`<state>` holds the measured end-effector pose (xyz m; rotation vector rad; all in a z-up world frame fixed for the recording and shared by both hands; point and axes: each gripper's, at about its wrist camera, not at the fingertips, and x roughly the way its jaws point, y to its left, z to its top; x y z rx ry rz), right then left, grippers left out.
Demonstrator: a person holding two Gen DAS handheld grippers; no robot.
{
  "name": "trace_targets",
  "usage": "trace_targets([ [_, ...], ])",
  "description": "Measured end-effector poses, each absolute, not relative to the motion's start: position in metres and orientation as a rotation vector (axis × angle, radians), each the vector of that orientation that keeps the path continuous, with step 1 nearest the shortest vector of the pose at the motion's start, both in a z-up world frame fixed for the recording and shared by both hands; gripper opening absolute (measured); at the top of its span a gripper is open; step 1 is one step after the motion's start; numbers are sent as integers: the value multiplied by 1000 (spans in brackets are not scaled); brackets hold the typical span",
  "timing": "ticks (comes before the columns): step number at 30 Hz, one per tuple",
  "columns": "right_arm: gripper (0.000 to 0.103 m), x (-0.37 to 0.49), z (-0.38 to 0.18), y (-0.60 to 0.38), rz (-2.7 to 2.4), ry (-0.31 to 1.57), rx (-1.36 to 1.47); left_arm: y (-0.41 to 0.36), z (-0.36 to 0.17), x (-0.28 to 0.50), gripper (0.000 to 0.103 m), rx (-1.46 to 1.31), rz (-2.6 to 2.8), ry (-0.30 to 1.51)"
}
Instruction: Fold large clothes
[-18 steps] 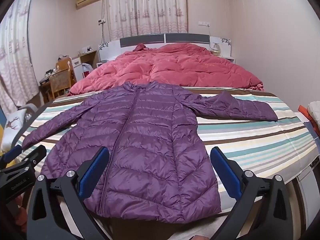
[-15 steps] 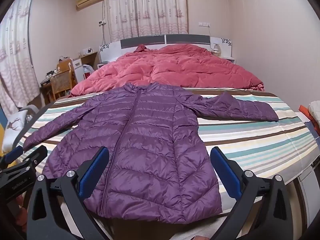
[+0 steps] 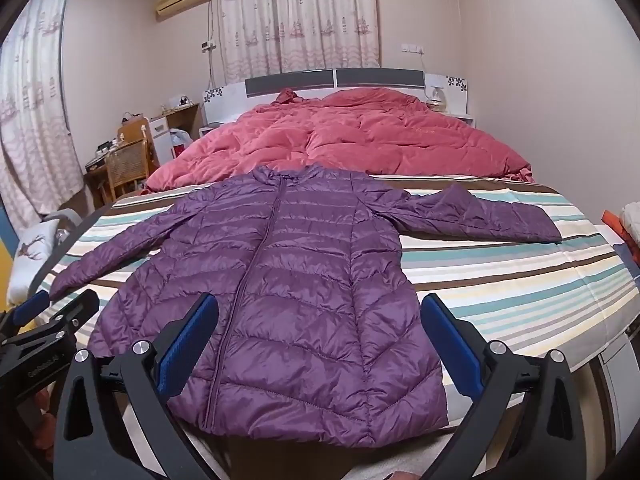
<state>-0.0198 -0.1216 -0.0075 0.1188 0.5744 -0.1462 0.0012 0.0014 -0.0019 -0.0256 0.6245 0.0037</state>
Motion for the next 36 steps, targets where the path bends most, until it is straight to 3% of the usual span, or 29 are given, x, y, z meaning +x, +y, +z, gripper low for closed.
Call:
trace_targets([
  [36, 100, -19, -5, -119, -142, 578, 132, 5, -5, 1, 101, -28, 6, 633],
])
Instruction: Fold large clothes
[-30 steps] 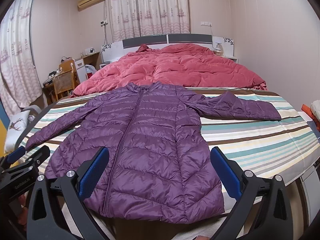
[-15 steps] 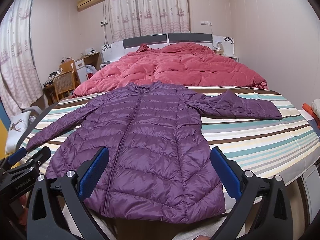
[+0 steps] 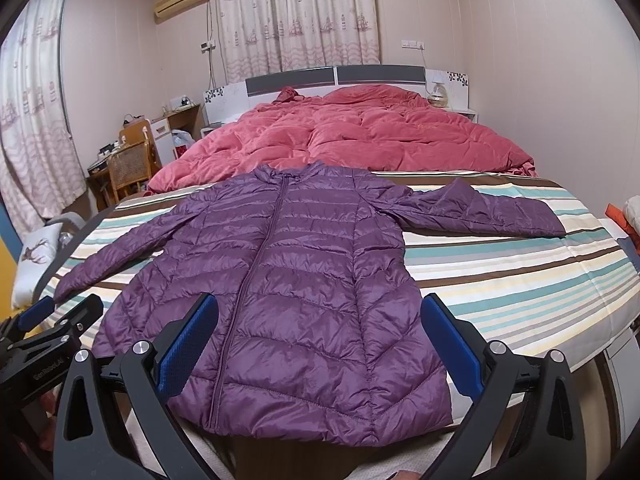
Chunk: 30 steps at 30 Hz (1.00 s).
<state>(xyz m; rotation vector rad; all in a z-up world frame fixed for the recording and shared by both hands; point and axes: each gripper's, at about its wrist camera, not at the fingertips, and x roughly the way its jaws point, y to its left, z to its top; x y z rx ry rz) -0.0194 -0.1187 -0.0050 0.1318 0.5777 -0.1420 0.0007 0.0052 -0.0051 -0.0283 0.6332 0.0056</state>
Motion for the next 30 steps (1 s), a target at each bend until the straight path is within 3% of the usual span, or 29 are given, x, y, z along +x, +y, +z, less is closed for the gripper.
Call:
trace_targets([
  [30, 100, -20, -7, -121, -139, 580, 150, 5, -9, 0, 101, -29, 7, 639],
])
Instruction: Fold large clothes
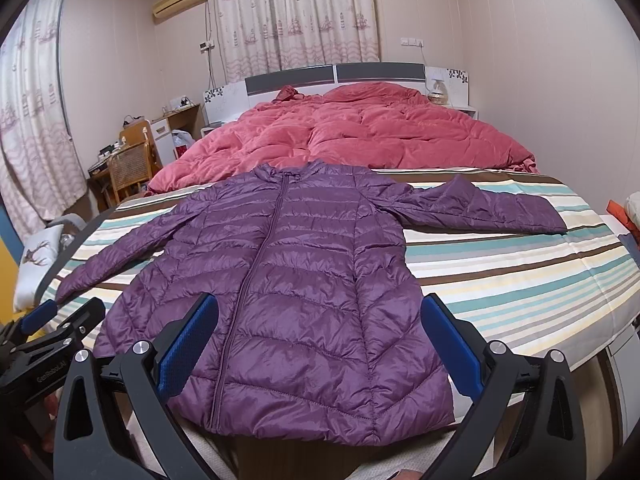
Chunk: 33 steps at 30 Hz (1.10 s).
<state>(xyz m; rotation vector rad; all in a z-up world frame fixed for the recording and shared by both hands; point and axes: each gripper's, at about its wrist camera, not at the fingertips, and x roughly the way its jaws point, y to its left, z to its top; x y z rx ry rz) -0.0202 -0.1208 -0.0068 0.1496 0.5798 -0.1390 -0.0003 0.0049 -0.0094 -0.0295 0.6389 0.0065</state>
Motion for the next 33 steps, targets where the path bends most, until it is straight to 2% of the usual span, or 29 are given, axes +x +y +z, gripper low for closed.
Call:
trace_targets([
  [15, 100, -10, -16, -140, -133, 555, 173, 1, -24, 11, 101, -13, 21, 692],
  [20, 100, 15, -34, -178, -192, 654, 244, 1, -29, 30, 101, 8, 15, 713],
  [33, 100, 87, -76, -315, -400, 723, 385, 11, -51, 107, 101, 50, 110, 748],
])
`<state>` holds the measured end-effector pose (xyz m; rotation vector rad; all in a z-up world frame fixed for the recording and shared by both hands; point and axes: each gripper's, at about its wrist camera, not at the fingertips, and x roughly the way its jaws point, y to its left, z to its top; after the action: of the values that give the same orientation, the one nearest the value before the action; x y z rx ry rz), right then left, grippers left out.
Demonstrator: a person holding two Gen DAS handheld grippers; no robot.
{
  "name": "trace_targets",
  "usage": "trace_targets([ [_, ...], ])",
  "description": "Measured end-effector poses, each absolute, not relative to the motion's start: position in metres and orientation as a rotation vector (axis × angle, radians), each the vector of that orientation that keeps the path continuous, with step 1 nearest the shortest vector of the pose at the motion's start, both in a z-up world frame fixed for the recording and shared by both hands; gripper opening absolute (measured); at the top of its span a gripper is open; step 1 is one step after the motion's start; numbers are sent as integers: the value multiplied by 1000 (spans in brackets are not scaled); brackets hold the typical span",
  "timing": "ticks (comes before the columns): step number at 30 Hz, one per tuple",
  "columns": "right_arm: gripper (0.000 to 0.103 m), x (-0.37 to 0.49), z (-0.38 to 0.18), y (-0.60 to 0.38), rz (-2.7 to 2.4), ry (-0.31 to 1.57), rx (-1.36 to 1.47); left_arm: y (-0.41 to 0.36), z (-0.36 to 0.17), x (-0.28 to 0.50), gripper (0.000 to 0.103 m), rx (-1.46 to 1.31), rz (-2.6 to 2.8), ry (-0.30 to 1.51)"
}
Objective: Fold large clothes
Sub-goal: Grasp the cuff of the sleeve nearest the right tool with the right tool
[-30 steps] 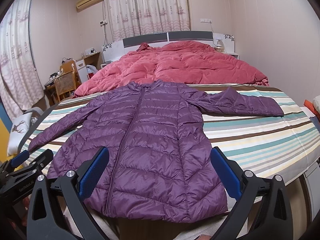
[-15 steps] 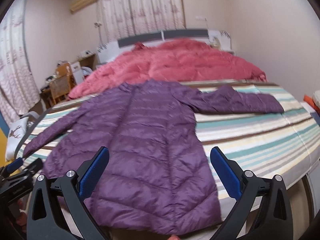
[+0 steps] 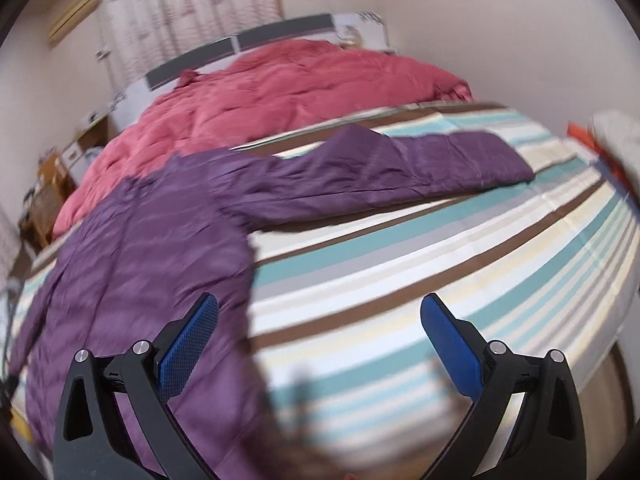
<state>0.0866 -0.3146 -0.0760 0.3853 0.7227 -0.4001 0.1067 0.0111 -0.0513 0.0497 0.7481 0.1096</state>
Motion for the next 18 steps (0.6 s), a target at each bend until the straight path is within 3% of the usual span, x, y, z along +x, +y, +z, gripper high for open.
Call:
trace_targets([
  [3, 92, 103, -92, -367, -477, 732, 513, 19, -58, 124, 101, 34, 153, 763],
  [5, 76, 110, -100, -390, -513, 742, 572, 23, -64, 136, 101, 23, 146, 788],
  [6, 74, 116, -106, -407, -542, 747, 610, 23, -67, 142, 101, 24, 149, 796],
  [16, 70, 142, -130, -492, -737, 690, 766, 32, -94, 187, 101, -31, 151, 835],
  [18, 65, 144, -136, -504, -757, 675, 814, 32, -99, 194, 101, -5, 169, 832],
])
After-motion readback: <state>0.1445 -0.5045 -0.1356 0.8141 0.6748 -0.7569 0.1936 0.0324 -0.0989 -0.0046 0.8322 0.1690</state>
